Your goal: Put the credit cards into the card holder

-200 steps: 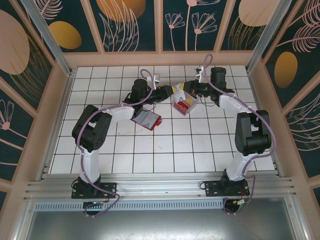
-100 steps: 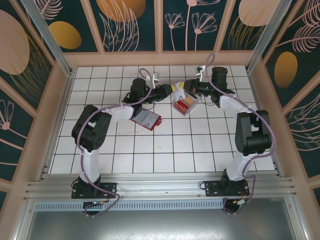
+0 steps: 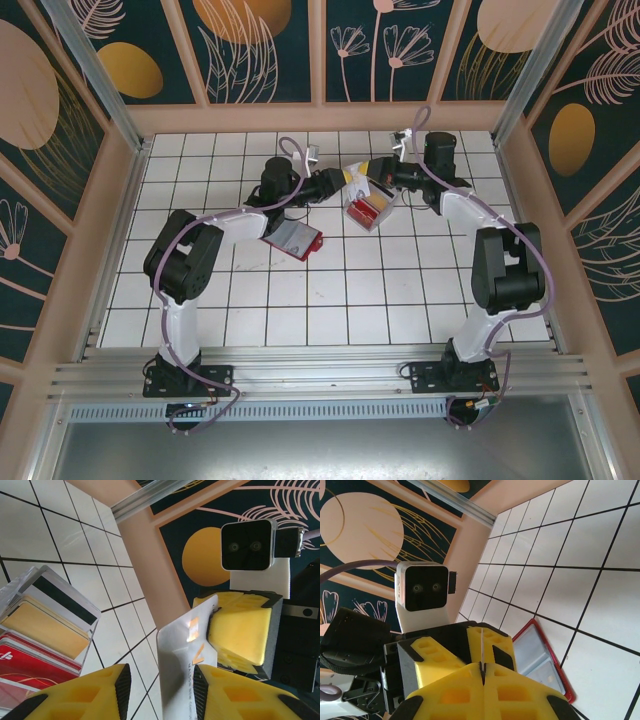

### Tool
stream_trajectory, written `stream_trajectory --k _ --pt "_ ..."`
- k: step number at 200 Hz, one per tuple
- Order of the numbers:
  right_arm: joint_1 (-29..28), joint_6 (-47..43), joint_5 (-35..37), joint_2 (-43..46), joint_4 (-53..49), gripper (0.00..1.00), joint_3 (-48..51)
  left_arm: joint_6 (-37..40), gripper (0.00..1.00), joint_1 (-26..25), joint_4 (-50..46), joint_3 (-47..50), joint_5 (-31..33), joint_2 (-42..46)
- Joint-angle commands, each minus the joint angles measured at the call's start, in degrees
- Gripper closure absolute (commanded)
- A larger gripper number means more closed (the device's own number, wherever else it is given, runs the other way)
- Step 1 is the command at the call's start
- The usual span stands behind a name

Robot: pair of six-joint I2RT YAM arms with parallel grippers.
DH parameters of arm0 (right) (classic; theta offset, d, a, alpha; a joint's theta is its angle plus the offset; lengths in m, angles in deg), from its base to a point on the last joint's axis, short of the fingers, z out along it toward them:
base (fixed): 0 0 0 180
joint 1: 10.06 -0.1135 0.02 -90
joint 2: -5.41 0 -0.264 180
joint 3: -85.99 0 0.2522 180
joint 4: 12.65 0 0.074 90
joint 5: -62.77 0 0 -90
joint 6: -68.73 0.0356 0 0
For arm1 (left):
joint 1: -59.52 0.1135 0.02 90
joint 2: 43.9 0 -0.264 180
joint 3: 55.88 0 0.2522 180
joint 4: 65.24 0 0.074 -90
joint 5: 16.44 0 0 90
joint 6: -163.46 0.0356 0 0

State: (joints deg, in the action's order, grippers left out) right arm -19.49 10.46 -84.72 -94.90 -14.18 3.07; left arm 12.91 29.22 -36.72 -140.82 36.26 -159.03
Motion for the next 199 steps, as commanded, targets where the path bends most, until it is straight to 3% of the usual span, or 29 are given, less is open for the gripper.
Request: stream_trajectory --k 1,19,51,83,100,175,199 --pt "-0.1 0.3 -1.9 1.4 1.7 0.93 -1.4 -0.8 0.69 0.2 3.2 0.4 -1.8 -1.1" --pt "-0.1 1.2 -1.7 0.9 3.0 0.93 -0.6 -1.0 0.81 0.2 3.8 0.3 -2.3 -1.1" --pt "-0.1 1.4 -1.4 0.3 3.5 0.92 -0.3 -1.7 0.92 0.2 5.7 0.7 -3.1 -1.2" --pt "0.0 -0.5 -0.5 0.0 0.7 0.71 0.1 -3.2 1.0 0.9 8.6 2.2 -3.7 -1.1" --pt "-0.1 -1.1 -0.9 -0.2 -0.2 0.68 0.8 -4.6 1.0 1.6 10.8 3.4 -3.7 -1.1" --pt "-1.4 -3.5 -3.1 -1.9 -2.6 0.7 2.2 -5.6 1.0 1.9 12.0 2.9 -4.5 -1.7" --pt "-1.5 -3.8 -3.4 -1.9 -2.8 0.82 2.1 -4.9 1.0 1.9 11.0 2.8 -4.3 -1.7"
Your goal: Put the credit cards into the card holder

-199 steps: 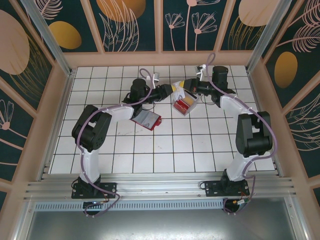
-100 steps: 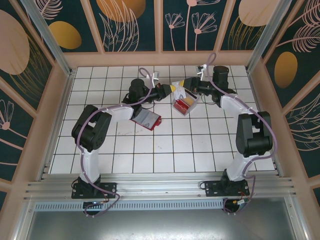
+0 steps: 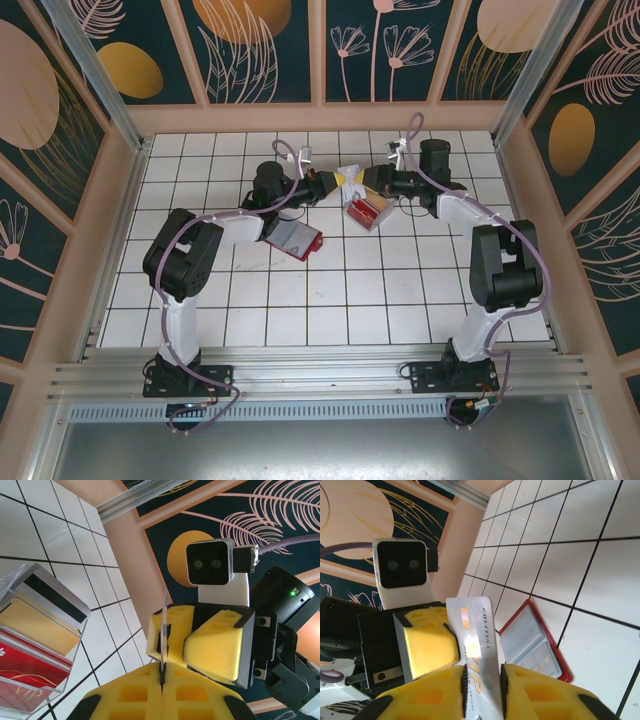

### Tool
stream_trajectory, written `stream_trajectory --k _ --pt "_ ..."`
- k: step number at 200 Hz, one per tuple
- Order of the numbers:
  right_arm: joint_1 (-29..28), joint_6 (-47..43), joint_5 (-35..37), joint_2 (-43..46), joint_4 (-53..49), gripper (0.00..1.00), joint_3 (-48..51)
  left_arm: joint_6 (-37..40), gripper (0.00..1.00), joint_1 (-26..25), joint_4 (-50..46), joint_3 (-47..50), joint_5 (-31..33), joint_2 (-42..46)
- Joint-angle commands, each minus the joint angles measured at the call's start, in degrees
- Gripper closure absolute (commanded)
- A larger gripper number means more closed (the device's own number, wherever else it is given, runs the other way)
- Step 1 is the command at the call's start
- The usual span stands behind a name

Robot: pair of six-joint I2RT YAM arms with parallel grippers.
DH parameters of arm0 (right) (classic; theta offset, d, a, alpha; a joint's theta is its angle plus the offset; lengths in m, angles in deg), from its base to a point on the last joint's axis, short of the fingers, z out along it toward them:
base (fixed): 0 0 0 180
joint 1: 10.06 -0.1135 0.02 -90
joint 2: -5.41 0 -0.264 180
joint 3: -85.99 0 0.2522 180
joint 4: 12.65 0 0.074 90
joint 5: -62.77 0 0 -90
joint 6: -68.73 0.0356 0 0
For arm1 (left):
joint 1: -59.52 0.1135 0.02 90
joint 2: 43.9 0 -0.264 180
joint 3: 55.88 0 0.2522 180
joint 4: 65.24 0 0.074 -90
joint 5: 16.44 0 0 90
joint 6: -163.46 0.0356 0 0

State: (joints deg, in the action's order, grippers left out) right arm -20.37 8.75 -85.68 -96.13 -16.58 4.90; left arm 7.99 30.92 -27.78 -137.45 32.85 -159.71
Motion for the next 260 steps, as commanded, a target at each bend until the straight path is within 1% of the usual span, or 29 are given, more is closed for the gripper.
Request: stream_trajectory --k 1,6,14,28,39,56,65,83,98,112,128,148,168,192,217,243,260 --pt "-0.6 -2.1 -2.5 -0.7 -0.4 0.82 0.3 0.1 1.0 0.3 2.0 -0.6 -0.9 -1.0" --pt "-0.6 -2.3 -2.4 -0.6 -0.7 0.87 0.1 0.2 1.0 0.3 1.7 -0.5 -0.9 -1.0" --pt "-0.6 -2.6 -2.2 -0.7 -1.3 0.9 -0.1 0.7 0.98 0.4 1.0 -0.5 -0.9 -0.8" --pt "-0.6 -3.5 -1.5 -0.5 -2.4 0.93 -0.3 2.6 0.85 1.0 -2.6 -0.3 -0.1 -0.1" --pt "-0.6 -3.9 -1.0 -0.3 -2.9 0.93 -0.2 5.8 0.78 1.9 -7.3 0.1 1.6 1.1" --pt "-1.2 -3.7 0.4 0.2 -3.1 0.94 0.7 13.2 0.7 3.7 -18.9 0.5 5.7 3.6" --pt "-2.2 -3.3 2.3 0.4 -2.8 0.95 1.6 17.4 0.69 4.7 -26.1 0.1 8.7 4.6" --pt "-5.7 -3.0 6.4 -0.1 -3.7 0.95 2.4 25.4 0.69 6.5 -37.9 -0.5 15.1 6.3" --pt "-8.8 -0.8 9.8 -1.1 -2.6 0.95 3.5 29.9 0.7 7.8 -44.4 -0.6 20.3 7.5" --pt "-11.8 0.9 11.3 -2.3 -0.6 0.96 3.8 33.7 0.69 8.8 -50.7 -1.2 27.3 8.0" --pt "-14.8 0.5 14.0 -4.3 -2.1 0.96 2.0 36.8 0.69 9.8 -57.1 -3.1 33.9 6.6" --pt "-17.1 0.2 14.3 -6.9 -3.8 0.96 -0.9 39.7 0.69 10.6 -60.7 -4.4 38.0 4.3" --pt "-18.5 -1.0 14.2 -8.4 -5.7 0.95 -3.5 41.8 0.69 10.8 -61.7 -5.5 38.8 2.0" --pt "-19.2 -1.4 14.5 -9.3 -6.8 0.96 -4.6 42.9 0.66 10.8 -61.7 -6.9 37.8 -0.4" --pt "-19.8 -1.1 15.0 -9.7 -7.1 0.96 -4.4 42.8 0.65 10.8 -61.7 -7.1 36.5 -1.9" --pt "-20.7 0.7 18.2 -8.9 -7.5 0.95 -4.4 41.4 0.67 10.8 -59.7 -3.3 34.6 -0.2" --pt "-23.5 3.9 20.8 -8.0 -6.2 0.95 -3.7 39.7 0.68 10.8 -58.0 0.4 33.0 1.9"
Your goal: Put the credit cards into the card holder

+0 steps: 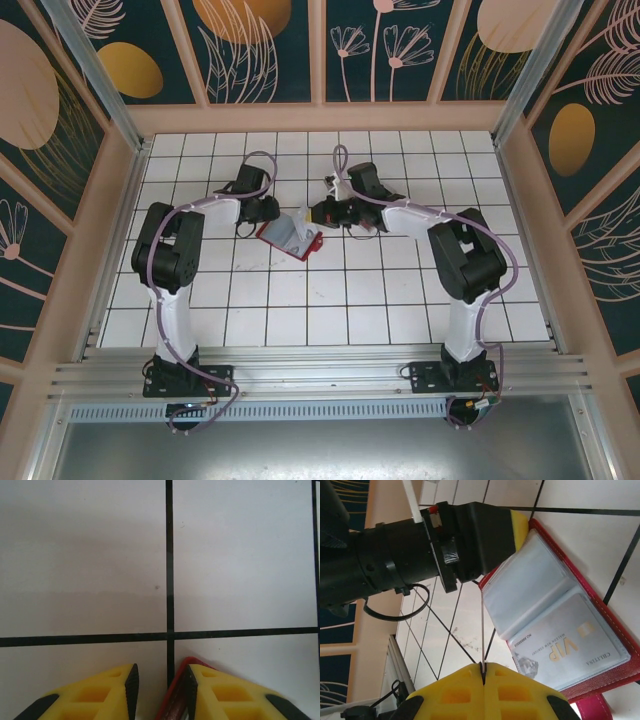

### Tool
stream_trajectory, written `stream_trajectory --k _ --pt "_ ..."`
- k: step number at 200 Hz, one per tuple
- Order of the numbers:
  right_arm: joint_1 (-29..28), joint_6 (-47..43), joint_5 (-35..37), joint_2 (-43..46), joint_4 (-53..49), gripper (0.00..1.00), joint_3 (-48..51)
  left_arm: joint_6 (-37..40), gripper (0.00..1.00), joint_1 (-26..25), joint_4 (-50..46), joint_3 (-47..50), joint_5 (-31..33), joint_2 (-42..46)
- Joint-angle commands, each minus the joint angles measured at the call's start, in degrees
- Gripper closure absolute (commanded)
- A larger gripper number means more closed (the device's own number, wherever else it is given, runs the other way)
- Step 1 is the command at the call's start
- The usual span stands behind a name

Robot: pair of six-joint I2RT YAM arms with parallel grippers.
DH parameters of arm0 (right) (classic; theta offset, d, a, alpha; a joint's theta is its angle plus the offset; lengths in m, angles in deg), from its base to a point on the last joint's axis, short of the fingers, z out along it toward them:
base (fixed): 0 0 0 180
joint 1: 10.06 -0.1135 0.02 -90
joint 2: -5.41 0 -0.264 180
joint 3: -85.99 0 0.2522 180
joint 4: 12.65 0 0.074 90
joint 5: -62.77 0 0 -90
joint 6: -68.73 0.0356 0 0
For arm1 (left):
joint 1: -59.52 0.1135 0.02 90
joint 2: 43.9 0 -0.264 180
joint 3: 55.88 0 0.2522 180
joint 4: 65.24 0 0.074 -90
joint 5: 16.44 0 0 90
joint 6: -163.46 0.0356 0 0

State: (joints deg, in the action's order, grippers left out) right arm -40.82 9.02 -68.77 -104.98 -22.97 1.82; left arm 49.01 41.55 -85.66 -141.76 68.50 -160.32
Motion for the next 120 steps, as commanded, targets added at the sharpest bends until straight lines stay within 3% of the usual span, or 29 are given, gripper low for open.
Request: stream_trajectory --k 1,29,68,120 --pt "-3.2 3.8 4.0 1.0 0.3 0.95 -0.6 -1.4 0.68 0.2 0.1 5.0 -2.9 2.7" --pt "-5.6 8.2 7.4 0.3 4.6 0.96 1.6 -5.3 0.72 0.2 4.5 12.5 -7.6 7.1" --pt "-5.0 10.4 11.0 0.6 9.9 0.96 7.2 -8.9 0.72 0.1 7.5 22.7 -8.7 13.8" --pt "-4.3 9.6 8.6 1.4 11.5 0.97 10.5 -10.4 0.72 -0.1 9.9 28.0 -9.3 15.8"
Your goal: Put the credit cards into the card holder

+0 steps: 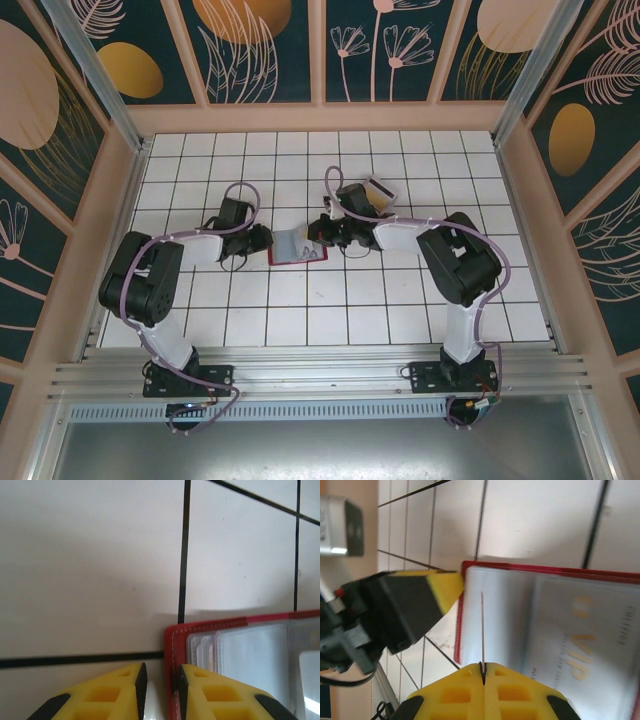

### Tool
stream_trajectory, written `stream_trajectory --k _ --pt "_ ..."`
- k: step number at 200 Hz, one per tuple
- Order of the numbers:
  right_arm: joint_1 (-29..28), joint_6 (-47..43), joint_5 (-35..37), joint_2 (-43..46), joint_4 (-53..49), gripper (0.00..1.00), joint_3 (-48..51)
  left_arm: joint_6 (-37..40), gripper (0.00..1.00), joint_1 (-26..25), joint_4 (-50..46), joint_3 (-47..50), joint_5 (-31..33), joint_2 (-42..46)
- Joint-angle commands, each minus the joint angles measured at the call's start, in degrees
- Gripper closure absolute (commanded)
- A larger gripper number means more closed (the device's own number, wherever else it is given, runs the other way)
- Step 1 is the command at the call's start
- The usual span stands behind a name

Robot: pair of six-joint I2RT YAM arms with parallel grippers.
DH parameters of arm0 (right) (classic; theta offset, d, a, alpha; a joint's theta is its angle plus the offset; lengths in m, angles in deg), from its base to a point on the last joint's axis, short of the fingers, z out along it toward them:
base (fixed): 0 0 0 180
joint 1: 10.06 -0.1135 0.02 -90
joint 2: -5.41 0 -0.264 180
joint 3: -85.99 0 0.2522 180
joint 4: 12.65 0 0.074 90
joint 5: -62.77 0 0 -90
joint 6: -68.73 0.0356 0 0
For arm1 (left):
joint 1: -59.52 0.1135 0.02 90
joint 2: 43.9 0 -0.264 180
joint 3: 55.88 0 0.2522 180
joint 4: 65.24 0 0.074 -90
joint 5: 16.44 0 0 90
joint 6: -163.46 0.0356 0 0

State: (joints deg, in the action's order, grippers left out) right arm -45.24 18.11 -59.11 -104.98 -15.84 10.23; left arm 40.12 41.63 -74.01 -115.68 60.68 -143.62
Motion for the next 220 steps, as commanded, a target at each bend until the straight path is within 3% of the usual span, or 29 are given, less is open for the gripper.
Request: stream_trajectory --k 1,60,94,220 --pt "0.2 0.6 -1.2 1.5 4.6 0.97 2.2 -1.6 0.72 -0.2 -1.7 1.9 -1.5 -0.9" --pt "3.4 0.1 -2.3 2.5 5.1 0.97 4.0 -1.7 0.73 -0.3 -0.7 1.5 -1.8 -2.5" --pt "3.3 2.2 -6.5 0.1 9.0 0.97 3.6 -2.1 0.73 -0.3 -0.2 2.3 -1.5 -2.1" --pt "1.1 2.2 -7.2 -5.3 9.3 0.97 0.4 -2.8 0.73 -0.4 1.8 3.3 -2.6 -2.8"
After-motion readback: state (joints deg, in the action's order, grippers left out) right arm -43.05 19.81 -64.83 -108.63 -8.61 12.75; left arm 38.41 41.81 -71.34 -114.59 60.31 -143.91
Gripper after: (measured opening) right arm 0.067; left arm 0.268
